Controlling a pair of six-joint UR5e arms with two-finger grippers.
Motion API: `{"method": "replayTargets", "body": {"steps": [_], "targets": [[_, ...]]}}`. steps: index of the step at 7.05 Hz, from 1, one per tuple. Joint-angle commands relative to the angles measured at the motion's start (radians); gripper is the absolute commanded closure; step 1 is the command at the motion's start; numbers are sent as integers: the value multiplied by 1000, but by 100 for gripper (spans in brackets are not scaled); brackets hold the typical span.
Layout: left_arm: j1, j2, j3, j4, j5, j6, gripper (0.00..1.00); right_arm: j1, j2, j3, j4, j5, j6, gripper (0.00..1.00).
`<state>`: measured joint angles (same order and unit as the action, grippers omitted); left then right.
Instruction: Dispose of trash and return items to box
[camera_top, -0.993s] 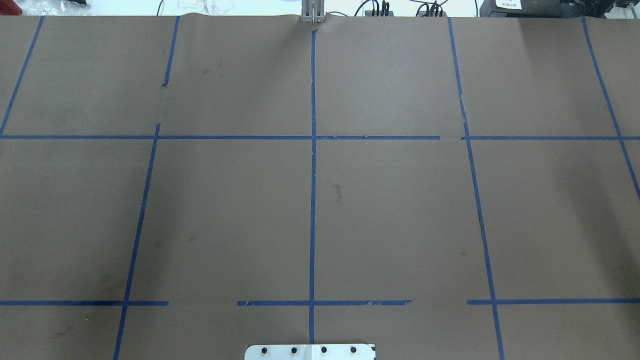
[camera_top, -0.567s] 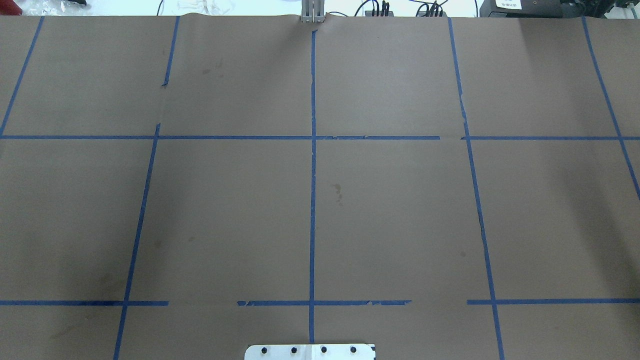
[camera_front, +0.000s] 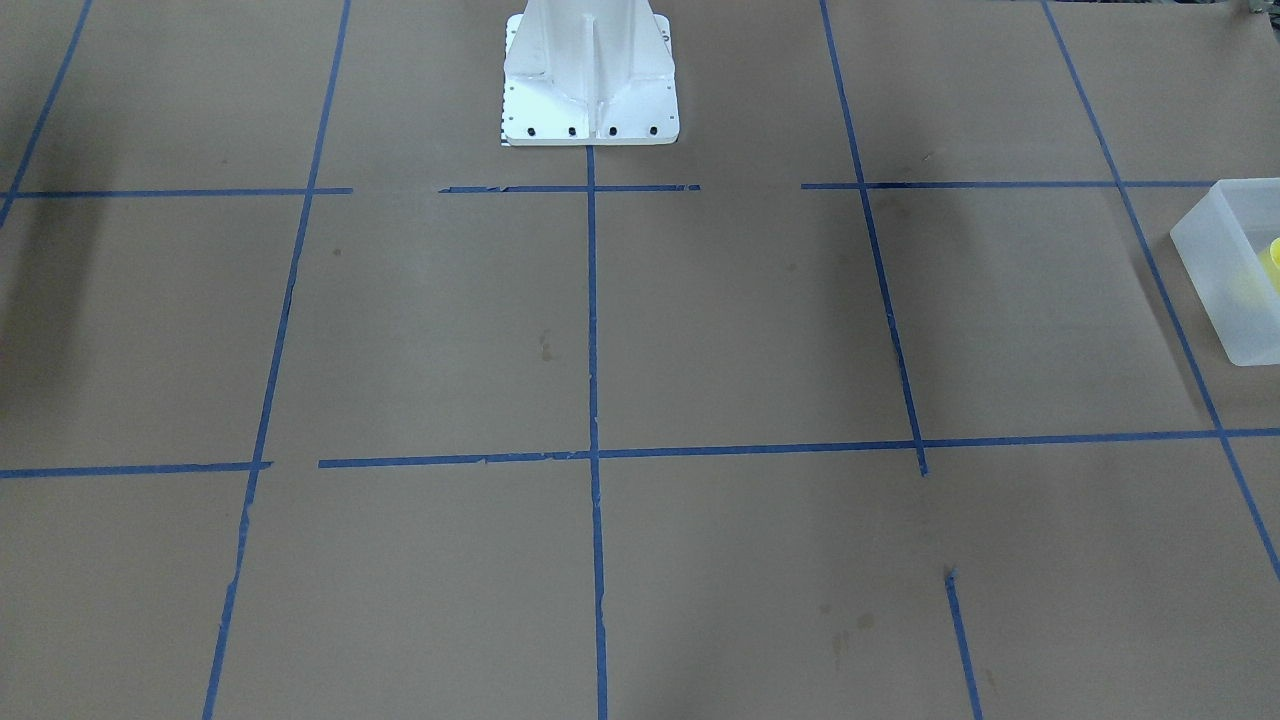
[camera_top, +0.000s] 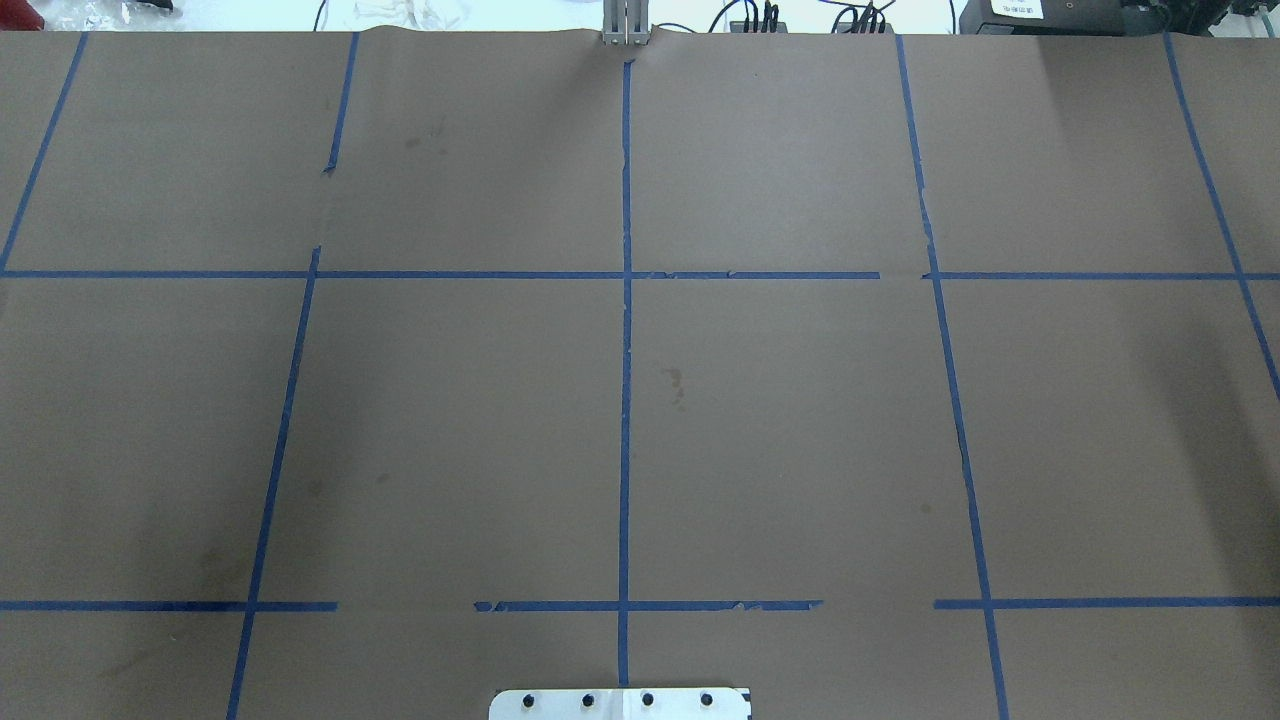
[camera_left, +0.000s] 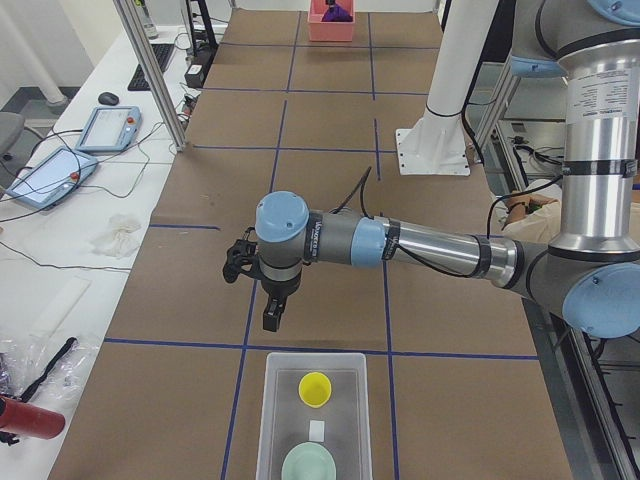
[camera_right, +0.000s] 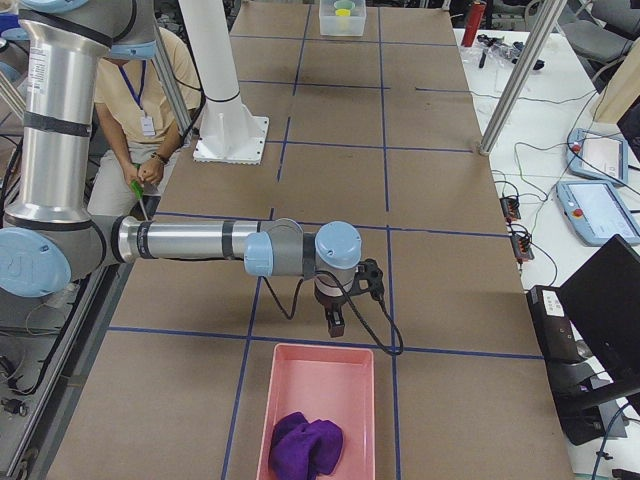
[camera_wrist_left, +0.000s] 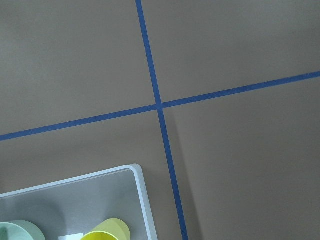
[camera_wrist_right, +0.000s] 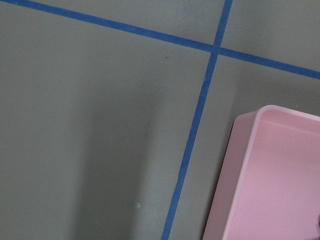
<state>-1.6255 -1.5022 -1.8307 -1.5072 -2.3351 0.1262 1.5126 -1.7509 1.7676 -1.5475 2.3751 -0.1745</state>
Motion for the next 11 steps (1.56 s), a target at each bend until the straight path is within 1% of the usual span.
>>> {"method": "replayTargets", "body": {"steps": [1,3,4,5,8,10,11], "targets": [[-11,2,-10,-1,0,0,0,0,1,-27,55,7,50,0],[-11,0,-12,-2,10,0,0,0,2,11,58,-3,131,0],[-10,0,-9,-2,10,0,0,0,1,38,55,-51,132,0],[-10,0,-10,-4,8,0,0,-8,-1,65,52,-119,132,0],[-10,-22,-13,-10,7,-2,0,-8,2,59,53,-112,133,0],[-13,-49,-13,-8,5,-2,0,-8,2,56,55,-56,136,0],[-14,-49,-22,-4,3,-2,0,-8,2,67,56,-47,138,0]]}}
